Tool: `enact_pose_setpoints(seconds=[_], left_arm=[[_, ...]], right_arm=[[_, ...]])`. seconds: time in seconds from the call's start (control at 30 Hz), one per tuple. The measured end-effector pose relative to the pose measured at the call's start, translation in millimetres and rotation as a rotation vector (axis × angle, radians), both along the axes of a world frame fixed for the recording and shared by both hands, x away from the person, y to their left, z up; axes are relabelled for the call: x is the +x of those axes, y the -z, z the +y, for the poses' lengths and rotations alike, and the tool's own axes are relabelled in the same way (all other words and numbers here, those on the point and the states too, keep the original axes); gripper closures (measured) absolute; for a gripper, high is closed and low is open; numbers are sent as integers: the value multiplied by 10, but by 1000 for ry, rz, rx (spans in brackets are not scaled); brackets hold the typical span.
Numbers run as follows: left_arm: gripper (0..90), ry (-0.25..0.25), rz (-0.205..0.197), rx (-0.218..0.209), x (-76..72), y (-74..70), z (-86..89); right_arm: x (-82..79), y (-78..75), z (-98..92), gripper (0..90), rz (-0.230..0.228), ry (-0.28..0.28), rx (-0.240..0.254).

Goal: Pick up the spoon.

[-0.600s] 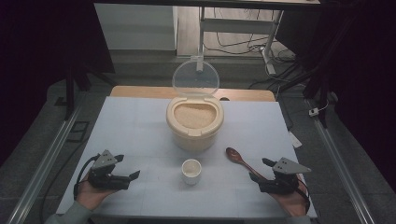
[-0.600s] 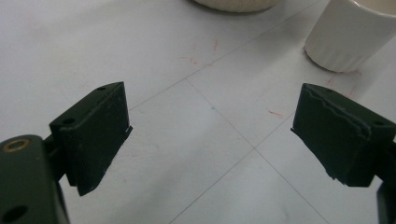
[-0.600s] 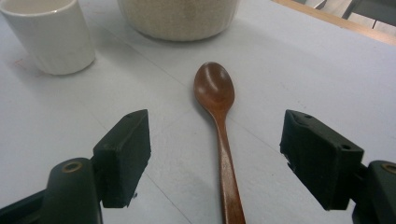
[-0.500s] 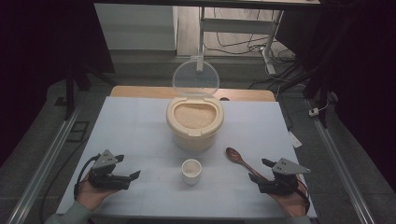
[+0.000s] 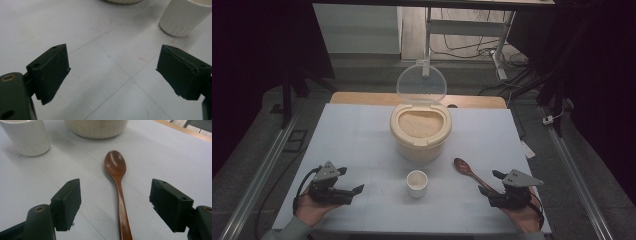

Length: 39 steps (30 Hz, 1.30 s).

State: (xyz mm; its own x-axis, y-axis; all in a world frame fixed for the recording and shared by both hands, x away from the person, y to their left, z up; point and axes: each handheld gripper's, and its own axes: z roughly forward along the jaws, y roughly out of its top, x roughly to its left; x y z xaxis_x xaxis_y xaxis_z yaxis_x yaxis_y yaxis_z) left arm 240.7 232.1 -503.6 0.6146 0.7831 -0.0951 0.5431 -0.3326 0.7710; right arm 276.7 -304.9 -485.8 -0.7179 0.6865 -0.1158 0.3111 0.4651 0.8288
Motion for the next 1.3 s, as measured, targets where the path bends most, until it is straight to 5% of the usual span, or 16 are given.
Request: enact_pose_setpoints(seconds=[0.37,0.87,1.3], left_arm=[[104,11,16,4,10,9,-32],[104,23,30,14,20,39,-51],[104,27,31,30,24,60,-55]], right_arm=[[72,-269,66,277,28,10,-53],[331,-586,319,285,167,3,-198],[596,-350,546,313,345,-12,-369]])
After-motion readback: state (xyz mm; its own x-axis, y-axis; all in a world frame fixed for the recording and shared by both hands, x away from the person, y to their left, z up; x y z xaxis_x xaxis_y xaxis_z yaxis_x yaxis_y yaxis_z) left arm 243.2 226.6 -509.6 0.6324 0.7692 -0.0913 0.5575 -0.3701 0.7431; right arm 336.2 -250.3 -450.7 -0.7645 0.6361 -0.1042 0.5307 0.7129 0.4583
